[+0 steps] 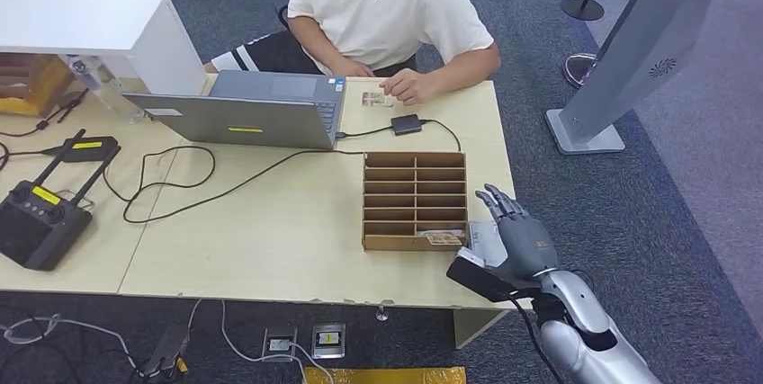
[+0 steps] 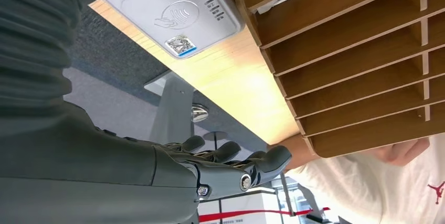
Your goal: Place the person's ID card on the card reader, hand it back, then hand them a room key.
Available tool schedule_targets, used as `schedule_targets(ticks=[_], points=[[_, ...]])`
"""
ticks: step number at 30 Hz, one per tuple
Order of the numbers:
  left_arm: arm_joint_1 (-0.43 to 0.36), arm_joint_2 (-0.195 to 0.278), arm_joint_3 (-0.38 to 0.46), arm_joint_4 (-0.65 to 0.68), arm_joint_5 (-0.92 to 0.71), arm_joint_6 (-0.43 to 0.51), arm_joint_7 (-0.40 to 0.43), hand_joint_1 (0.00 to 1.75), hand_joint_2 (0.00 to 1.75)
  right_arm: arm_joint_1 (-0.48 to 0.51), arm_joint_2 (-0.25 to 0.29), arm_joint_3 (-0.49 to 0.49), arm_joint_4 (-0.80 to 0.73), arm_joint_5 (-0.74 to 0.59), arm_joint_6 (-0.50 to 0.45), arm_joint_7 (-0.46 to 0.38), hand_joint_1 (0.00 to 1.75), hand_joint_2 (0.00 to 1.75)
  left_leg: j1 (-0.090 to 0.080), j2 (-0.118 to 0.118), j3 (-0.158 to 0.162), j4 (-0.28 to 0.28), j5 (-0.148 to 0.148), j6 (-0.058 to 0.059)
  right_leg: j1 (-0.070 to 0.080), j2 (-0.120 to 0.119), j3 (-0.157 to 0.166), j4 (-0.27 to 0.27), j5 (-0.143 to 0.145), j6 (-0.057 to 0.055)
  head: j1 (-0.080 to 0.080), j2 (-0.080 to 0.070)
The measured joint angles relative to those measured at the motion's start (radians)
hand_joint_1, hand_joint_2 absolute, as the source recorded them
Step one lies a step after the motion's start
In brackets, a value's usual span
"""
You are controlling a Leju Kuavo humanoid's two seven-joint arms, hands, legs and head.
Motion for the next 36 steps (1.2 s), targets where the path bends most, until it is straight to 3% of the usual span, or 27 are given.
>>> schedule_targets(ticks=[36], points=[[-0.027, -0.010, 0.000, -0.002, -0.028, 0.000, -0.005, 0.00, 0.00, -0.005, 0.063, 0.027, -0.026, -0.027, 0.041, -0.011, 0.00, 1.75, 0.000, 0.000, 0.000, 0.000, 0.000, 0.000, 0.000, 0.000, 0.000, 0.000, 0.000, 0.000, 0.000, 0.000]])
